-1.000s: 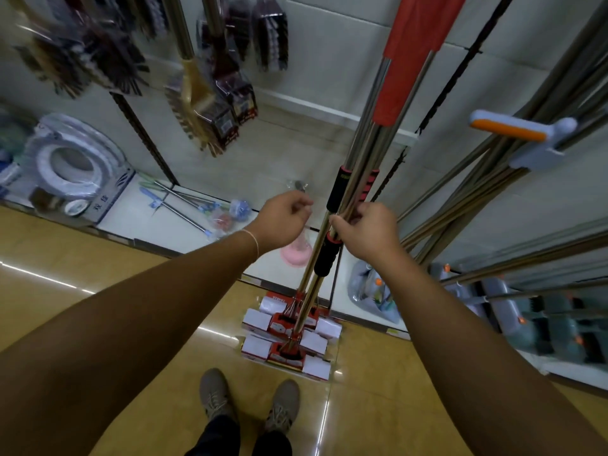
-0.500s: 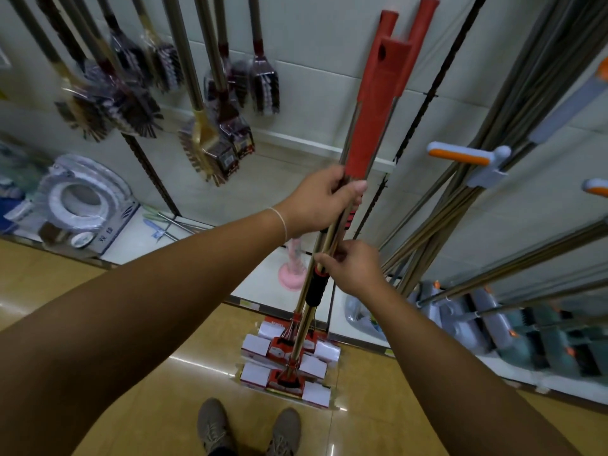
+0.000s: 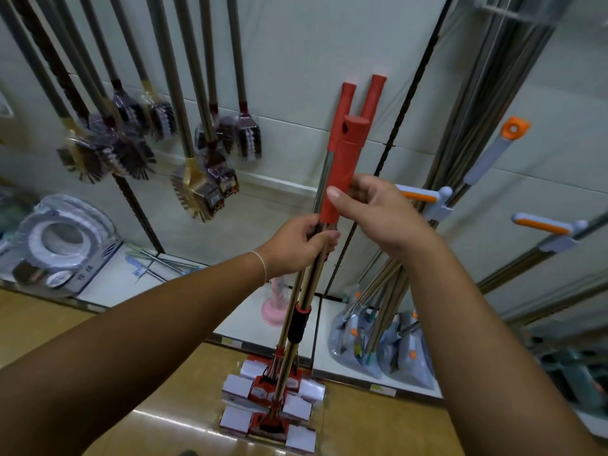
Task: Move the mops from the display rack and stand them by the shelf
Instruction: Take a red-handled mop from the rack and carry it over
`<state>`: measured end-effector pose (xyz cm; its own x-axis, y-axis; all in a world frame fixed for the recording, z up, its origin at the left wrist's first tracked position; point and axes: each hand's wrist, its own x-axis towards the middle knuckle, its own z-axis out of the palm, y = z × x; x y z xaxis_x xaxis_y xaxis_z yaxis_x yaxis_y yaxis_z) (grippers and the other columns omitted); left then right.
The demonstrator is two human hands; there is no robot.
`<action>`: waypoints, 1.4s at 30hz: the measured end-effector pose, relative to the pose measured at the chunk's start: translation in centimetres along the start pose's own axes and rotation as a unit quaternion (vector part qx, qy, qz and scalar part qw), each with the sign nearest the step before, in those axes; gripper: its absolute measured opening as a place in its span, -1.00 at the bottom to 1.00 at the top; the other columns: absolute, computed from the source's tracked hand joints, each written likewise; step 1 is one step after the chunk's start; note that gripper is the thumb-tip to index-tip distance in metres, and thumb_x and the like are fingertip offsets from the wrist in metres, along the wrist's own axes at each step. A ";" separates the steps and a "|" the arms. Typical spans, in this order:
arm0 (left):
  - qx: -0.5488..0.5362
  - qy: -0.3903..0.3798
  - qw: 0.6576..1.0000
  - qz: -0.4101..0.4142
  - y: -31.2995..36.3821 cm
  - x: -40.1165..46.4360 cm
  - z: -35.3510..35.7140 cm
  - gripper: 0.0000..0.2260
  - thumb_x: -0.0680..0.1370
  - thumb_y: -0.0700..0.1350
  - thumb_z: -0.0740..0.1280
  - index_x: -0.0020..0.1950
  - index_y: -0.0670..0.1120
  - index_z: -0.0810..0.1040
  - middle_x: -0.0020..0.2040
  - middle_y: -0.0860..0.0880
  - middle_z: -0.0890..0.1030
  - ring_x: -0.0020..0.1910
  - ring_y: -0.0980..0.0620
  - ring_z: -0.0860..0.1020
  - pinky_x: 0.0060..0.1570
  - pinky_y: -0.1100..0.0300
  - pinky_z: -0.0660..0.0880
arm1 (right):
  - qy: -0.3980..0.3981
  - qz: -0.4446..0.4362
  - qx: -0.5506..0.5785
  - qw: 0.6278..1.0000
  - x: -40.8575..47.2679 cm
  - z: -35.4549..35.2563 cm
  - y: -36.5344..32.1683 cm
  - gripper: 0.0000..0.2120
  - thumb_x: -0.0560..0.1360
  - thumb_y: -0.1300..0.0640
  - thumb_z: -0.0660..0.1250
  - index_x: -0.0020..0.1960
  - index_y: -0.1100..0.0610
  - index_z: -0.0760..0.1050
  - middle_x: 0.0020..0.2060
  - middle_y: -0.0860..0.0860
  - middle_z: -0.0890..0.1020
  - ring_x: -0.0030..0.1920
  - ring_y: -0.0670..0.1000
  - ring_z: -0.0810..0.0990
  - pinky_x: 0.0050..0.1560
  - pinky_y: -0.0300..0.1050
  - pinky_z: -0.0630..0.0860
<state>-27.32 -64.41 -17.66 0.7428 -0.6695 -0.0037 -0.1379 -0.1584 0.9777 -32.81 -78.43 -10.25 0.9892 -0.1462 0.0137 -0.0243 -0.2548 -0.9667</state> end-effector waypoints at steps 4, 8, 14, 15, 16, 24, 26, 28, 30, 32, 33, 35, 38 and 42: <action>0.007 -0.020 1.000 0.006 0.5 -1.0 -0.1 -0.84 0.61 -0.27 0.25 0.11 -0.36 0.45 -0.14 -0.19 0.57 -0.31 0.22 0.60 -0.43 0.45 0.43 | 0.134 -0.018 -0.062 0.989 -0.4 2.4 0.6 -0.92 0.53 0.08 0.42 0.00 0.07 0.59 -0.23 0.00 0.65 -0.23 -0.08 0.61 -0.21 -0.16 0.57; 0.015 -0.034 0.999 0.021 -0.2 -1.6 -0.7 -0.76 0.62 -0.20 0.25 0.16 -0.37 0.44 0.02 -0.32 0.61 0.00 -0.13 0.63 -0.31 0.39 0.50 | 0.150 -0.011 -0.083 0.985 -0.8 3.4 0.9 -0.82 0.53 0.04 0.41 0.09 0.08 0.59 -0.14 0.03 0.70 -0.13 0.02 0.69 -0.12 -0.05 0.63; 0.053 -0.098 0.993 0.037 -1.5 -1.9 -0.6 -0.71 0.59 0.03 0.22 0.07 -0.20 0.48 -0.12 -0.09 0.65 -0.06 0.00 0.65 0.10 -0.12 0.55 | 0.186 -0.002 -0.111 0.976 -2.3 4.1 0.1 -0.85 0.54 0.10 0.40 0.06 0.13 0.59 -0.14 0.09 0.70 -0.12 0.07 0.70 -0.10 -0.04 0.65; 0.058 -0.106 0.992 0.043 -1.6 -2.0 -0.7 -0.71 0.57 0.07 0.21 0.03 -0.15 0.47 -0.13 -0.06 0.65 -0.07 0.02 0.65 0.09 -0.09 0.56 | 0.192 -0.003 -0.108 0.976 -2.6 4.3 0.0 -0.88 0.54 0.11 0.40 0.04 0.13 0.59 -0.16 0.08 0.70 -0.14 0.04 0.70 -0.13 -0.09 0.65; 0.061 -0.114 0.990 0.048 -1.7 -2.1 -0.8 -0.73 0.55 0.09 0.21 0.00 -0.11 0.46 -0.14 -0.04 0.65 -0.08 0.04 0.66 0.07 -0.07 0.57 | 0.197 -0.002 -0.105 0.975 -3.0 4.6 -0.2 -0.89 0.54 0.12 0.39 0.04 0.13 0.58 -0.17 0.06 0.70 -0.17 -0.01 0.70 -0.17 -0.16 0.64; 0.056 -0.184 0.977 0.091 -2.9 -3.4 -3.0 -0.80 0.60 0.05 0.18 0.01 -0.05 0.46 -0.13 0.09 0.62 -0.10 0.26 0.60 -0.09 0.38 0.49 | 0.247 0.003 -0.079 0.966 -4.8 8.1 -1.0 -0.88 0.56 0.15 0.37 0.10 0.09 0.56 -0.15 -0.08 0.67 -0.18 -0.09 0.67 -0.18 -0.22 0.63; 0.012 -0.189 0.978 0.089 -3.3 -4.1 -2.8 -0.74 0.63 0.00 0.16 0.09 -0.18 0.47 -0.07 -0.06 0.63 -0.03 0.08 0.61 0.00 0.17 0.55 | 0.268 0.002 -0.091 0.959 -5.4 8.9 -1.1 -0.86 0.56 0.13 0.36 0.12 0.05 0.56 -0.12 -0.11 0.67 -0.09 -0.16 0.66 -0.06 -0.25 0.60; -0.011 -0.191 0.977 0.096 -3.2 -5.1 -1.9 -0.73 0.63 0.00 0.16 0.04 -0.20 0.45 -0.07 -0.27 0.57 -0.07 -0.16 0.57 -0.01 -0.14 0.53 | 0.290 0.005 -0.088 0.953 -6.7 9.4 -1.2 -0.89 0.57 0.12 0.35 0.10 0.02 0.55 -0.11 -0.09 0.67 -0.09 -0.17 0.65 -0.08 -0.28 0.58; -0.002 -0.202 0.973 0.111 -2.5 -6.2 -0.5 -0.83 0.64 -0.02 0.15 -0.05 -0.07 0.44 -0.13 -0.25 0.56 -0.15 -0.11 0.54 -0.08 -0.09 0.52 | 0.312 0.012 -0.096 0.945 -8.8 9.4 -1.7 -0.90 0.57 0.10 0.34 0.08 -0.02 0.53 -0.09 -0.03 0.68 -0.07 -0.11 0.66 -0.09 -0.21 0.60; 0.004 -0.220 0.965 0.142 -1.3 -7.3 0.8 -0.86 0.65 -0.06 0.15 -0.10 0.03 0.41 -0.20 -0.08 0.57 -0.22 0.10 0.54 -0.18 0.16 0.51 | 0.334 0.008 -0.111 0.936 -11.4 9.0 -2.8 -0.91 0.57 0.10 0.32 0.05 -0.07 0.52 -0.06 0.07 0.68 -0.04 0.01 0.67 -0.04 -0.02 0.65; 0.007 -0.231 0.960 0.155 -0.4 -7.7 1.5 -0.85 0.65 -0.05 0.16 -0.11 0.04 0.40 -0.21 -0.02 0.57 -0.23 0.15 0.54 -0.20 0.21 0.48 | 0.352 0.003 -0.110 0.930 -12.8 8.6 -3.7 -0.91 0.56 0.11 0.32 0.03 -0.06 0.52 -0.06 0.12 0.68 -0.05 0.08 0.68 -0.02 0.06 0.65; 0.011 -0.258 0.950 0.174 2.1 -8.3 3.0 -0.84 0.63 0.02 0.16 -0.12 0.01 0.39 -0.22 -0.04 0.58 -0.22 0.08 0.56 -0.19 0.10 0.50 | 0.389 -0.009 -0.105 0.915 -15.2 7.6 -5.8 -0.91 0.56 0.14 0.32 0.03 -0.02 0.52 -0.05 0.22 0.67 -0.03 0.17 0.68 0.01 0.13 0.64; -0.003 -0.300 0.930 0.213 6.6 -9.3 5.8 -0.80 0.56 0.11 0.15 -0.14 0.01 0.40 -0.26 -0.02 0.58 -0.23 0.02 0.59 -0.19 0.07 0.53 | 0.437 -0.020 -0.098 0.894 -19.0 5.5 -9.2 -0.93 0.60 0.24 0.30 0.07 0.16 0.53 -0.05 0.28 0.67 -0.02 0.18 0.69 0.00 0.04 0.66; 0.000 -0.363 0.894 0.263 11.7 -10.7 10.2 -0.70 0.58 0.08 0.18 -0.14 -0.14 0.44 -0.29 -0.08 0.60 -0.29 0.04 0.59 -0.26 0.19 0.50 | 0.502 -0.026 -0.108 0.858 -24.6 2.9 -13.0 -0.89 0.60 0.24 0.29 0.09 0.25 0.53 -0.04 0.32 0.66 -0.01 0.23 0.67 0.00 0.03 0.66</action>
<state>-43.58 -66.46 -8.28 -0.0451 -0.9461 0.3208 -0.3424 0.3163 0.8847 -56.39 -68.78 1.28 0.3689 -0.8508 0.3742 -0.1175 -0.4420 -0.8893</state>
